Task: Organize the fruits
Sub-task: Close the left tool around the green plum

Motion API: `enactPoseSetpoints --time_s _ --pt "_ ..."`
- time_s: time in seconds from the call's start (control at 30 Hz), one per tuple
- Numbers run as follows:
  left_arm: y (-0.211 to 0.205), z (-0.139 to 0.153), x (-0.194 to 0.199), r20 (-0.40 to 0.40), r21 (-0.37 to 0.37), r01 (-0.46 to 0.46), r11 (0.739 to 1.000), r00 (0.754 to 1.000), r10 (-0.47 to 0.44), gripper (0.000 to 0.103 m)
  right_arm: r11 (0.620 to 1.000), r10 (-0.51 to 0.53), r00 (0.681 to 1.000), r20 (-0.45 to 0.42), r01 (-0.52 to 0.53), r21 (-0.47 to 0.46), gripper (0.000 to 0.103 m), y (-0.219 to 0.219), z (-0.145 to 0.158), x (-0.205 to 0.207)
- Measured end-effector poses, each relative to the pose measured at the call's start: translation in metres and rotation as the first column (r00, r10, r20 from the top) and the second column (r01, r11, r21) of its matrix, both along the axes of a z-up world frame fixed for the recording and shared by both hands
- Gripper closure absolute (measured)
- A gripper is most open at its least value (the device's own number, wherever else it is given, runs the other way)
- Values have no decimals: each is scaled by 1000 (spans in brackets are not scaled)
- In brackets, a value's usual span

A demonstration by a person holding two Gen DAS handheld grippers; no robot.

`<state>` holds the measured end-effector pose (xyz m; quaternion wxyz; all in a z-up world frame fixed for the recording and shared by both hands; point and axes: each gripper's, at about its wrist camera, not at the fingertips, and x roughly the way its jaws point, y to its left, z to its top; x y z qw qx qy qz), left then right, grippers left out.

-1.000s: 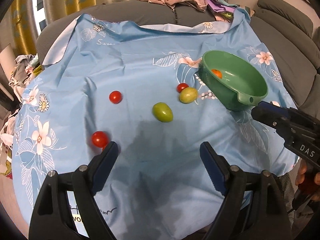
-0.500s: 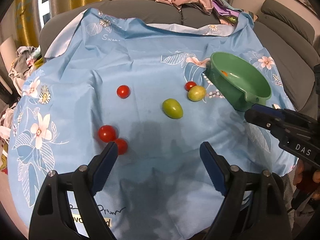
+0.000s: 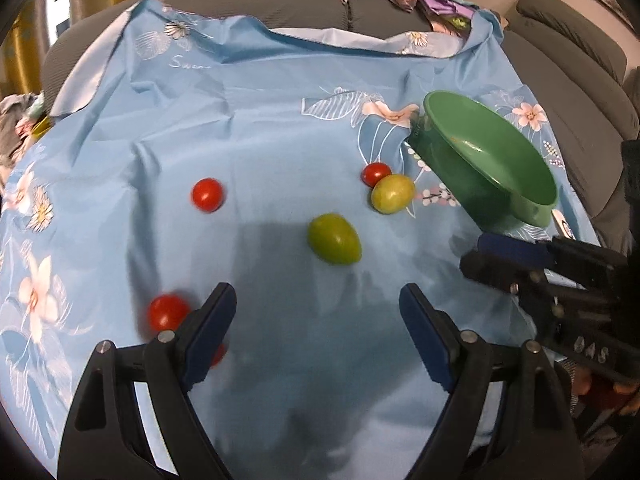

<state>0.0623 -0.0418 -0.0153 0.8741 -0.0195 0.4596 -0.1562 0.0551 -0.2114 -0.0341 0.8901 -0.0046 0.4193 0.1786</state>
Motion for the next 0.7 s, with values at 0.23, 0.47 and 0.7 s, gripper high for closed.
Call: enactPoseSetpoints --time_s 0.23,0.47,0.7 --pt "-16 -19 37 -47 25 20 999 999 -18 22 1000 14 1000 -11 -14 -25 73 -2 -10 8" --pt "-25 -29 55 -66 53 18 998 998 -14 45 1000 14 1000 -25 -15 -19 73 -7 -16 17" --pt "-30 -35 59 -61 59 28 998 998 -24 63 1000 18 999 -31 -19 -15 73 -6 -19 25"
